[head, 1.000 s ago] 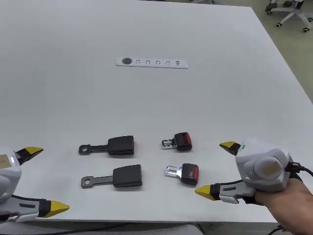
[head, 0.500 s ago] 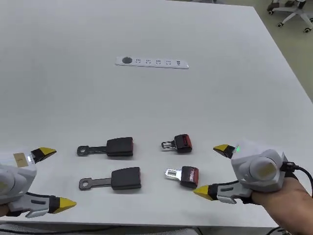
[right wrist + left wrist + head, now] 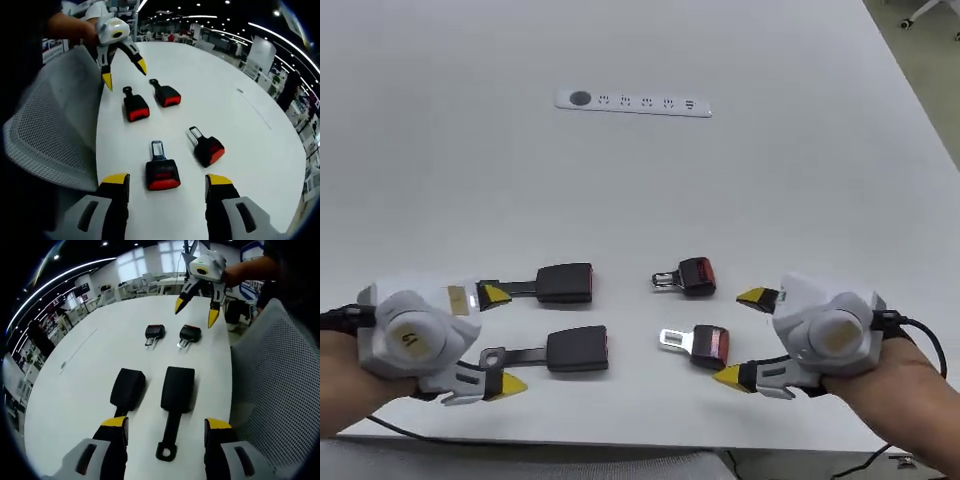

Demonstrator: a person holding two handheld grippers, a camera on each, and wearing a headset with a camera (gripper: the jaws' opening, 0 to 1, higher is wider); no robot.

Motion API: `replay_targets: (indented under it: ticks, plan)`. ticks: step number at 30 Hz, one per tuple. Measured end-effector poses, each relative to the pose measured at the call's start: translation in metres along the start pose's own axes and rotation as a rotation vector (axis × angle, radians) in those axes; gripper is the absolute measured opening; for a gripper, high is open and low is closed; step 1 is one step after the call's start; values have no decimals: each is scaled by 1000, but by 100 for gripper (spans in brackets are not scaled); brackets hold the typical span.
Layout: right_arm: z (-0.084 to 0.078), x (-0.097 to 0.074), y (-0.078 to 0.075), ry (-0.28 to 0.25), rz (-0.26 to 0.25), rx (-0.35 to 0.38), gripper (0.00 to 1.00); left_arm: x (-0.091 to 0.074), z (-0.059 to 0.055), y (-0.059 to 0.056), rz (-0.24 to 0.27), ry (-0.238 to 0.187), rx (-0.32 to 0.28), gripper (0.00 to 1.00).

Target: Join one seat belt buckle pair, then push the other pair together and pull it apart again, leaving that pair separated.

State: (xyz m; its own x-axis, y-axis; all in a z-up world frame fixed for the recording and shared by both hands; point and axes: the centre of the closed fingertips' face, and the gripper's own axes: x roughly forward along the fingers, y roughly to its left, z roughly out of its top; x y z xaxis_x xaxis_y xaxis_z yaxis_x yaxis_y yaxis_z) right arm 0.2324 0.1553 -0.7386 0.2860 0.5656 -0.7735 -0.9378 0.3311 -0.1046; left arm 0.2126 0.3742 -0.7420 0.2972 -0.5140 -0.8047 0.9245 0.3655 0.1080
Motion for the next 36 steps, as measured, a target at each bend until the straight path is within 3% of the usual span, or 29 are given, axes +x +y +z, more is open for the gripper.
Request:
replay_targets:
  ticks: [8,16,21,25,26,28,29,36]
  plan:
    - [3,13,4,40,41,-60,52,18,10,-2,-41,10,61,56]
    - [-6,30,7,78,89,-106,42,36,17,-9,-102,28,92,47]
    - [-7,36,8,85,121,-120,40,45,14,-15,-148,66,172,45]
    - [-9,39,10,95,158,-128,32,49,12,-16,-164,84,186,41]
    - [-13,40,13,109,181,-149,31,49,11,-18,-169,98,218,41]
    - [-16,40,13,117,187,-168,32,50,9,-22,-189,108,223,40]
    - [-17,40,13,119,193,-170,32,51,13,-24,-197,85,214,37]
    - [-21,43,15,133,242,-215,33,53,12,-20,-206,82,229,34]
